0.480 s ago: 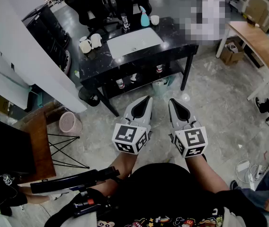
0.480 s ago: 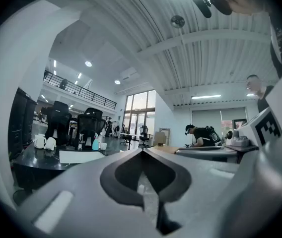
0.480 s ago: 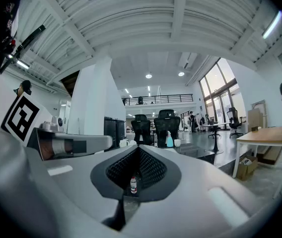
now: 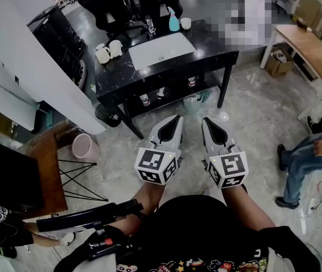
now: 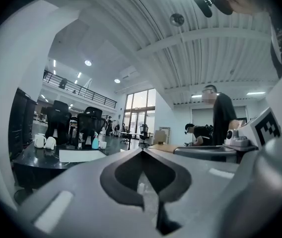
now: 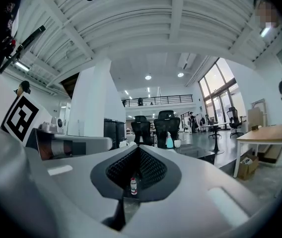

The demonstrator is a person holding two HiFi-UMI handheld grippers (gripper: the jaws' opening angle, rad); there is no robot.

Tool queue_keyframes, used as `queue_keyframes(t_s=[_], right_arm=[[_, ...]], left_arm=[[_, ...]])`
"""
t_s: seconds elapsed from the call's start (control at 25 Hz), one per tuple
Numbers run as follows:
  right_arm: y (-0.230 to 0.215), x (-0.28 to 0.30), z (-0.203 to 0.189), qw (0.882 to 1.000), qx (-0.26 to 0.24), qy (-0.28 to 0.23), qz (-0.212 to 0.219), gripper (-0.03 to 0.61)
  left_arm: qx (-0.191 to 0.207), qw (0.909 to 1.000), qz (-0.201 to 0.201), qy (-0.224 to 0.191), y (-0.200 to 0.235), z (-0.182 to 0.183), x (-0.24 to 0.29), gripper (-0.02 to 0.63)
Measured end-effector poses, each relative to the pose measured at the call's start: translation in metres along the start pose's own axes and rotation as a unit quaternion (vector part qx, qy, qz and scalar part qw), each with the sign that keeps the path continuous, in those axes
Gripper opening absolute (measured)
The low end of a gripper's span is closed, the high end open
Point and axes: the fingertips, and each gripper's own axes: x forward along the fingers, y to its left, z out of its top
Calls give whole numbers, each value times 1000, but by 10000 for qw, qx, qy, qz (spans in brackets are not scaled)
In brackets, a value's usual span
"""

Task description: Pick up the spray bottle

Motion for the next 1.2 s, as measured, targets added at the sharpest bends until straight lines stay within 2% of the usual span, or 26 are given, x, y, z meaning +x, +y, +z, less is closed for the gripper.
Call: queue_keyframes(t_s=[0.32, 0.72, 1.0, 1.2], right_arm=[[-29, 1, 0, 10000, 7, -21, 79, 25], [-96, 18, -7, 9992, 113, 28, 372, 25], [-103, 63, -23, 9977, 221, 282, 574, 25], [-99, 120, -33, 9973, 174, 447, 559, 25]], left_arm=[[-5, 10000, 26, 78, -15, -9, 26, 0], [127, 9990, 383, 164, -28, -16, 83, 0], [81, 9967, 775, 210, 15, -19, 102, 0], [-54, 9967, 781, 216, 71, -26, 126, 0]])
